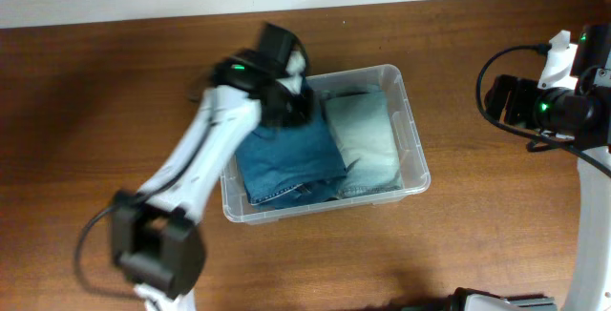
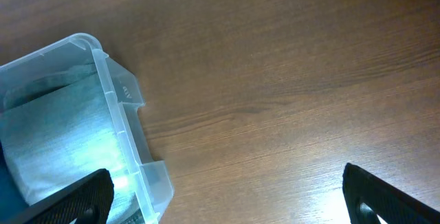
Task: Pack container
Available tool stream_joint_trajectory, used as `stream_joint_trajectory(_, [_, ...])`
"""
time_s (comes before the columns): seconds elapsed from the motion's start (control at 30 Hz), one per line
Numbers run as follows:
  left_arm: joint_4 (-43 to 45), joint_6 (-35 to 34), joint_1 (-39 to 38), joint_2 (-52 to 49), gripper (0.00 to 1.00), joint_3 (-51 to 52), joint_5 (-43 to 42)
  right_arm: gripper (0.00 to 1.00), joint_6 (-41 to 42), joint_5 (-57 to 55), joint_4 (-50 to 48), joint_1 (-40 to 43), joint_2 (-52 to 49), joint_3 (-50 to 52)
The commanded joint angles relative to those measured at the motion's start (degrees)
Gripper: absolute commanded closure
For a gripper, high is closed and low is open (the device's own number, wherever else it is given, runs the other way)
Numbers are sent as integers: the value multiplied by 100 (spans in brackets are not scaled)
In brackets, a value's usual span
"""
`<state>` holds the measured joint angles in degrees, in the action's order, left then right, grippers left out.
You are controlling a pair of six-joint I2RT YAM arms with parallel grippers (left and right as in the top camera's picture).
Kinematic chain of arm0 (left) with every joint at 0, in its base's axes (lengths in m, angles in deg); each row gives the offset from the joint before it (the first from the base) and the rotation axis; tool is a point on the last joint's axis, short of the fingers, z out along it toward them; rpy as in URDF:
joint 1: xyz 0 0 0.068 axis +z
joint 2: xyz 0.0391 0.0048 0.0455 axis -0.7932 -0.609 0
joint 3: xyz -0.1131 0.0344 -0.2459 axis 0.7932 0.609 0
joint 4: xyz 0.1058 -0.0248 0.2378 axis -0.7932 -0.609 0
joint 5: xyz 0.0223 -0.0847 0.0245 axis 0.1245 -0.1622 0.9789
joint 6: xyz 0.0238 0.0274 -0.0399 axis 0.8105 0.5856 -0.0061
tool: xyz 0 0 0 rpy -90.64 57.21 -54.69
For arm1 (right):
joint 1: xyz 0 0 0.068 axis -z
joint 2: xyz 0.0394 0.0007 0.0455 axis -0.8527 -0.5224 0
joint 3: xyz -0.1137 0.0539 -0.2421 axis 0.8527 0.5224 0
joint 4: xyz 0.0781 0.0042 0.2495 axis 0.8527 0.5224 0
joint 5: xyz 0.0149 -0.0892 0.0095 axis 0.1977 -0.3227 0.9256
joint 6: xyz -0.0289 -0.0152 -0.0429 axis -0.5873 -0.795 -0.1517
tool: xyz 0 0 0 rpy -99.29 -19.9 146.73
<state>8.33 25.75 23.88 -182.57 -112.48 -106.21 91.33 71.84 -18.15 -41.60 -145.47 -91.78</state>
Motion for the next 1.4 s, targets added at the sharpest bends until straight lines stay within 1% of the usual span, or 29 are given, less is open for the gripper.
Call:
stream_joint_trajectory(0.0, [-765,59,-490,-669,96,22,-1121,1,44,50,-4,37,-20,24])
stream_joint_trajectory(0.1, [-1108,319,-743,-1025,97,22,-981,2,44,50,-7,37,-20,24])
stream_joint_trajectory(0.23, [-1047,330,-706,-1045,97,-13,-549,2,44,52,-4,37,-20,24])
stream_joint_trajectory(0.4, [-1279,422,-247,-708,97,-424,44,1,42,92,-4,35,-20,24])
stream_joint_trajectory(0.5, [-1355,417,127,-282,97,-741,772,2,-214,479,-26,9,-20,24])
stream_joint_trajectory(0.57, [-1305,415,363,52,94,-861,1303,2,-332,507,-68,-101,-15,22])
stream_joint_trajectory(0.67, [-1108,415,763,522,83,-885,1851,1,-549,483,-166,-409,-15,22])
stream_joint_trajectory(0.7, [-1036,415,911,645,71,-885,1978,2,-634,479,-205,-520,-15,22])
stream_joint_trajectory(0.73, [-964,413,1062,737,62,-883,2074,2,-752,455,-260,-664,-20,22])
stream_joint_trajectory(0.8, [-831,413,1377,837,54,-883,2144,2,-957,398,-380,-951,-57,22])
stream_joint_trajectory(0.83, [-772,413,1523,844,38,-883,2140,2,-1038,376,-479,-1099,-103,22])
stream_joint_trajectory(0.87, [-717,413,1663,841,15,-883,2144,2,-1078,319,-573,-1228,-173,22])
stream_joint_trajectory(0.9, [-658,413,1803,817,1,-883,2166,2,-1080,236,-654,-1335,-254,22])
stream_joint_trajectory(1.03, [-544,415,2253,754,1,-883,2184,2,-1093,160,-1032,-1646,-761,22])
stream_joint_trajectory(1.1, [-448,415,2439,754,1,-881,2184,2,-1086,166,-1314,-1692,-984,22])
stream_joint_trajectory(1.17, [-382,494,2583,756,1,-883,2227,2,-1099,179,-1362,-1690,-1123,22])
stream_joint_trajectory(1.23, [-448,634,2747,765,1,-883,2225,2,-1191,173,-1322,-1674,-1150,22])
stream_joint_trajectory(1.37, [-750,632,2944,914,1,-872,2227,2,-1010,142,-1250,-1569,-822,22])
